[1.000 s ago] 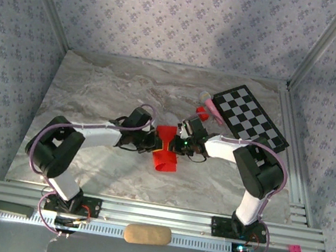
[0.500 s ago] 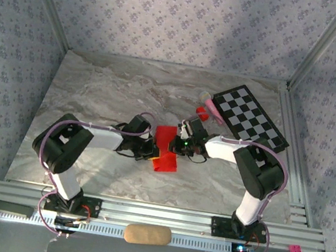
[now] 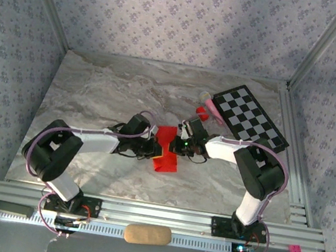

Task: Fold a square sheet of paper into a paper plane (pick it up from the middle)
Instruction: First fold the square sheet of paper in half at the center of the table.

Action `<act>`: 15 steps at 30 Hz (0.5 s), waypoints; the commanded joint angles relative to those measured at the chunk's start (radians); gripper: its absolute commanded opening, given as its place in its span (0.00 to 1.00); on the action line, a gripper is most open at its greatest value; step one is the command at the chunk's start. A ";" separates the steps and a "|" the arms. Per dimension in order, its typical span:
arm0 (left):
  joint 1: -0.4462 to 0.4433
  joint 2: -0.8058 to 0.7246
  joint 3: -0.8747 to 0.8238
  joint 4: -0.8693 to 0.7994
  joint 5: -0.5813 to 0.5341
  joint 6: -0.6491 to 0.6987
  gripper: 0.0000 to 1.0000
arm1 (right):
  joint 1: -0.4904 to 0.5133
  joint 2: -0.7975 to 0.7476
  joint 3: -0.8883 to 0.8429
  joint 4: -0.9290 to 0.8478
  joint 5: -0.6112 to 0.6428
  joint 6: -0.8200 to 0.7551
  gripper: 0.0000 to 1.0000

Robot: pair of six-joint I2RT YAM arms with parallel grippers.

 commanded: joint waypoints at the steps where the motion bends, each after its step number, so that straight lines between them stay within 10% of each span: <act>1: -0.011 0.015 -0.038 0.032 0.020 -0.023 0.00 | -0.003 0.027 -0.049 -0.153 0.082 0.004 0.00; 15: -0.045 0.027 -0.164 -0.031 -0.042 0.052 0.00 | -0.006 0.021 -0.051 -0.159 0.084 0.001 0.00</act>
